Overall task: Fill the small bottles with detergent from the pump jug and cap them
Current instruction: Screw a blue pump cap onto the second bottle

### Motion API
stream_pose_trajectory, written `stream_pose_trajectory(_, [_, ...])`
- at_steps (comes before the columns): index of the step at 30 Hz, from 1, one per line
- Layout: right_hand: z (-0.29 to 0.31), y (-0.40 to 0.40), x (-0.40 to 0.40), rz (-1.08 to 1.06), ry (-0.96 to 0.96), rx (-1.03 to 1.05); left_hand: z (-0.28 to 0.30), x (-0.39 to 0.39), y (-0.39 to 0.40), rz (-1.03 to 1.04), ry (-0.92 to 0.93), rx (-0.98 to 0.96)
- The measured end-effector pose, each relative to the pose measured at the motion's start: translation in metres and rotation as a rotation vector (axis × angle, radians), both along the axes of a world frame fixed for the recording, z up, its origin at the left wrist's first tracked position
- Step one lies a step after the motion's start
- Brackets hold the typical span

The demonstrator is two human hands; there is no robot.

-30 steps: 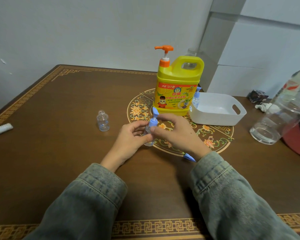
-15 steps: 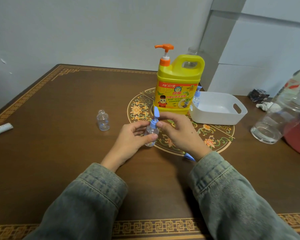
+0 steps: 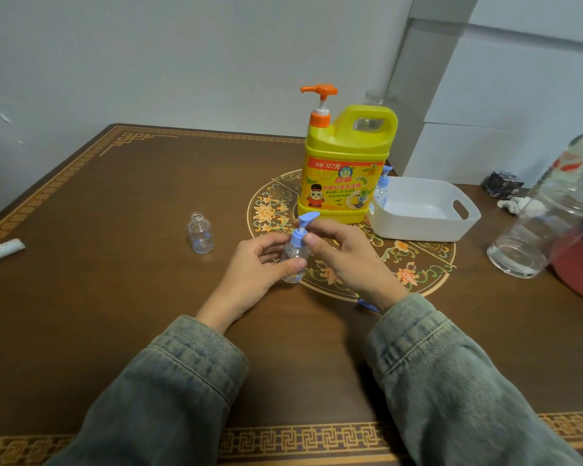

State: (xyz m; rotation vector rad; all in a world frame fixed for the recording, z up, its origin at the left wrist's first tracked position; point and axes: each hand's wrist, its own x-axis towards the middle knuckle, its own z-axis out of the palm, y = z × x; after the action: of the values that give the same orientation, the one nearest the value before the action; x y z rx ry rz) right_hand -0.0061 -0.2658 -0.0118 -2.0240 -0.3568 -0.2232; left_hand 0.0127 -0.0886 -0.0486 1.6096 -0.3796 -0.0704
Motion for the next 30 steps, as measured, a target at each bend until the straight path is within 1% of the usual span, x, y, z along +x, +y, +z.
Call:
stream_pose_trajectory(3, [-0.001,-0.001,0.001,0.001,0.021,0.04,-0.002,0.001,0.0,-0.002,-0.002,0.006])
stream_pose_trajectory(10, [-0.001,0.002,0.001,-0.099,-0.003,0.027,-0.004,0.002,-0.002,-0.001,-0.005,0.023])
stream_pose_trajectory(15, [-0.003,0.007,-0.004,-0.144,0.025,0.142,-0.005,0.003,-0.001,0.014,-0.004,0.026])
stream_pose_trajectory(19, [-0.005,0.004,-0.004,-0.065,0.074,0.107,-0.004,0.002,0.0,-0.011,-0.015,0.018])
stream_pose_trajectory(22, [-0.005,-0.005,-0.002,0.025,0.055,0.091,-0.003,0.002,0.0,-0.016,-0.009,0.004])
stream_pose_trajectory(26, [-0.003,-0.007,0.0,0.041,0.038,0.094,-0.004,0.002,0.0,-0.031,0.001,0.006])
stream_pose_trajectory(30, [-0.003,-0.003,0.003,0.007,0.074,0.116,-0.002,0.0,-0.001,-0.048,0.01,-0.016])
